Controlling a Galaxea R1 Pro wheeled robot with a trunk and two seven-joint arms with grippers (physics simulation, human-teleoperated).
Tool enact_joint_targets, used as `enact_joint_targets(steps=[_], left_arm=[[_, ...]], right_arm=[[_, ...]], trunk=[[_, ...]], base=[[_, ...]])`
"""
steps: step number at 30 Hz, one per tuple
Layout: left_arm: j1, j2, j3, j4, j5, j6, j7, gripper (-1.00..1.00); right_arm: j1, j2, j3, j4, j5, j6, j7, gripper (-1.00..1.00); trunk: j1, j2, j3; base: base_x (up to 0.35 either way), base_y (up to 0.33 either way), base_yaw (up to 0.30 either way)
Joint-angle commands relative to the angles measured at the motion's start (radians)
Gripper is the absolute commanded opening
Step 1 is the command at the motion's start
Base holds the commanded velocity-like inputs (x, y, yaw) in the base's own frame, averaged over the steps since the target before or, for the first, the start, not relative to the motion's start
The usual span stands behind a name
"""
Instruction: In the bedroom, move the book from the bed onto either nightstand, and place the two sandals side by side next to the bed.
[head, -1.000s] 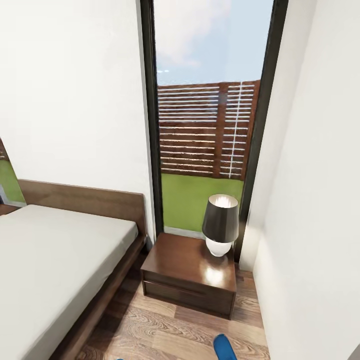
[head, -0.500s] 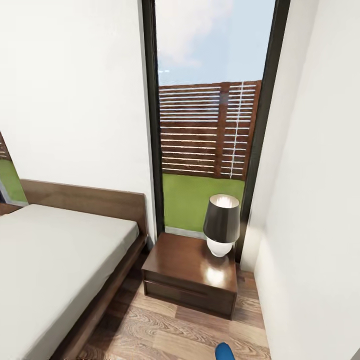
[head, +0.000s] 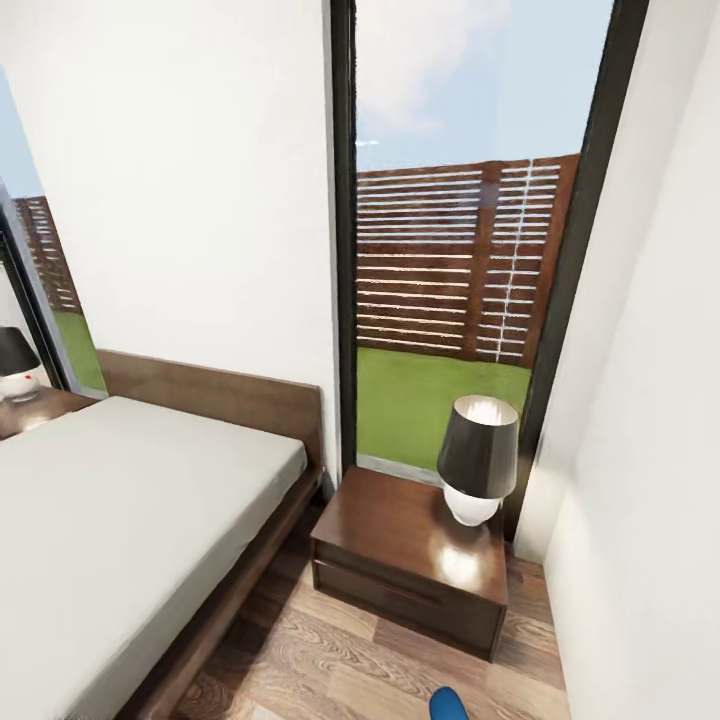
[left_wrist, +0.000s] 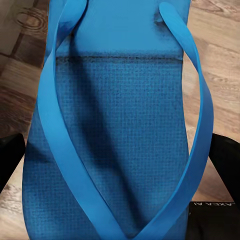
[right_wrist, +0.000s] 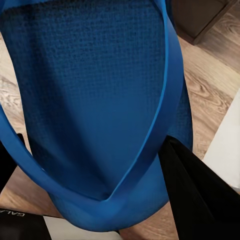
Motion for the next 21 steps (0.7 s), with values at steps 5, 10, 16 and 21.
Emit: enact_joint_targets(steps=[5, 10, 16, 21], left_arm=[[-0.001, 0.000, -0.010, 0.000, 0.007, -0.004, 0.004, -1.00], [-0.001, 0.000, -0.010, 0.000, 0.007, -0.005, 0.004, -1.00], [-0.001, -0.001, -0.010, 0.001, 0.006, -0.005, 0.004, -1.00], [-0.001, -0.001, -0.010, 0.001, 0.005, -0.005, 0.004, -1.00]], right_arm=[[-0.001, -0.001, 0.007, 0.001, 0.001, -0.003, -0.009, -1.00], [-0.001, -0.001, 0.007, 0.001, 0.001, -0.003, -0.009, -1.00], [-0.001, 0.000, 0.008, 0.002, 0.001, -0.003, -0.009, -1.00], [-0.001, 0.001, 0.009, 0.002, 0.001, -0.003, -0.009, -1.00]], trunk=[[0.000, -0.001, -0.001], [0.000, -0.001, 0.000], [0.000, -0.001, 0.003], [0.000, -0.001, 0.007]], base=[[0.070, -0.022, 0.089], [0.020, -0.011, 0.084], [0.005, -0.065, 0.207], [0.001, -0.076, 0.247]])
